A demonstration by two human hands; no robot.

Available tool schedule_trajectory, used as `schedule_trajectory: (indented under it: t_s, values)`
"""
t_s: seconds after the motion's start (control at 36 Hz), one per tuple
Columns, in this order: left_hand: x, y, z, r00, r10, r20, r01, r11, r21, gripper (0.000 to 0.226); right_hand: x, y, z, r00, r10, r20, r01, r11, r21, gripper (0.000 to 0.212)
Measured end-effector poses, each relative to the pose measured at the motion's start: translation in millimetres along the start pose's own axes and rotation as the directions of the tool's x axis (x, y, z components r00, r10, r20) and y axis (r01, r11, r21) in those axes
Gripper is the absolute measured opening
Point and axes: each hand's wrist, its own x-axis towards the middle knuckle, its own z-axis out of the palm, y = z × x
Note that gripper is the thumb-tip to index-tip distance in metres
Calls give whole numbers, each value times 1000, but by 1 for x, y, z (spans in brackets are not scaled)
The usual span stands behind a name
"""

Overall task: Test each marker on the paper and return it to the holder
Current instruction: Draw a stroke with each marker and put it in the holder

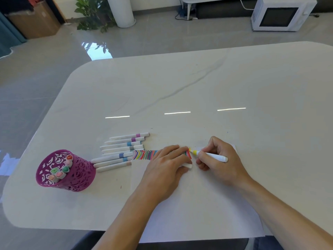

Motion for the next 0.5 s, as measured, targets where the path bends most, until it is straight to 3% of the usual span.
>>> schedule_trajectory:
  t_s: [0.5]
  values:
    - [1, -1, 0, 999, -31, 20, 31, 1000, -2, 19, -2, -9, -1, 1000, 9, 1, -9, 996, -85, 30]
